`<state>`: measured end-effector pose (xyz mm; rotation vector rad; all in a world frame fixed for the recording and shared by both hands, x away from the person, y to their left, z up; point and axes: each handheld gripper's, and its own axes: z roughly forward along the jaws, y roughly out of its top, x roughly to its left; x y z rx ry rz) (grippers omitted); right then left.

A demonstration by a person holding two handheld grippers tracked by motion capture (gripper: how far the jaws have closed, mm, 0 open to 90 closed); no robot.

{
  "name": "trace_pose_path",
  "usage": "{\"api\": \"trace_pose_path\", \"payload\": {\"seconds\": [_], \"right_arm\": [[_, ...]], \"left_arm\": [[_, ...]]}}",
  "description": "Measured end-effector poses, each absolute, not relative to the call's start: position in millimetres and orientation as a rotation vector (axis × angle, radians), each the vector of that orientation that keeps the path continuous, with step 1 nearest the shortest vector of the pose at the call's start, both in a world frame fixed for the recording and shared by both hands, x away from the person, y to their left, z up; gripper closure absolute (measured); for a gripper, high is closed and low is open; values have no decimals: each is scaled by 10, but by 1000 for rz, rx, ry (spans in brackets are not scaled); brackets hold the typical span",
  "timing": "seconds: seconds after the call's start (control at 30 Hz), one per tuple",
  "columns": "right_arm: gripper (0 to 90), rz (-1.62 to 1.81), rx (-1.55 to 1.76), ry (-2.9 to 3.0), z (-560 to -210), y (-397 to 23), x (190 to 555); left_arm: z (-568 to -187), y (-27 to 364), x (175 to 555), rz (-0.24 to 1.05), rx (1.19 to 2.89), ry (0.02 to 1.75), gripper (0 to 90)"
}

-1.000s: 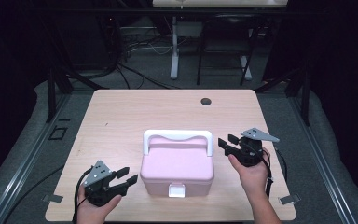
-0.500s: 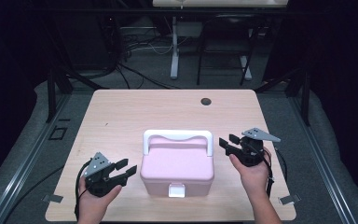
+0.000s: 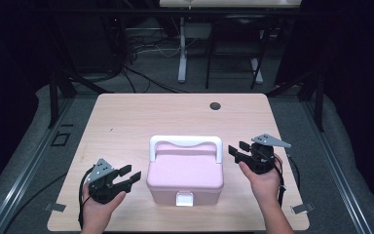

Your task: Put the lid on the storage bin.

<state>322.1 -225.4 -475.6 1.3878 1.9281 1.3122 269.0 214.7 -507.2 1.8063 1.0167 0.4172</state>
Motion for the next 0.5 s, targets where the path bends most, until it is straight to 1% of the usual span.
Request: {"api": "trace_pose_path", "payload": {"seconds": [0.5], "right_arm": [[501,1291,1391,1949,-4805,-2246,3248]], "left_arm": [[-5259,2164,2668,400,1835,1036,505]]}}
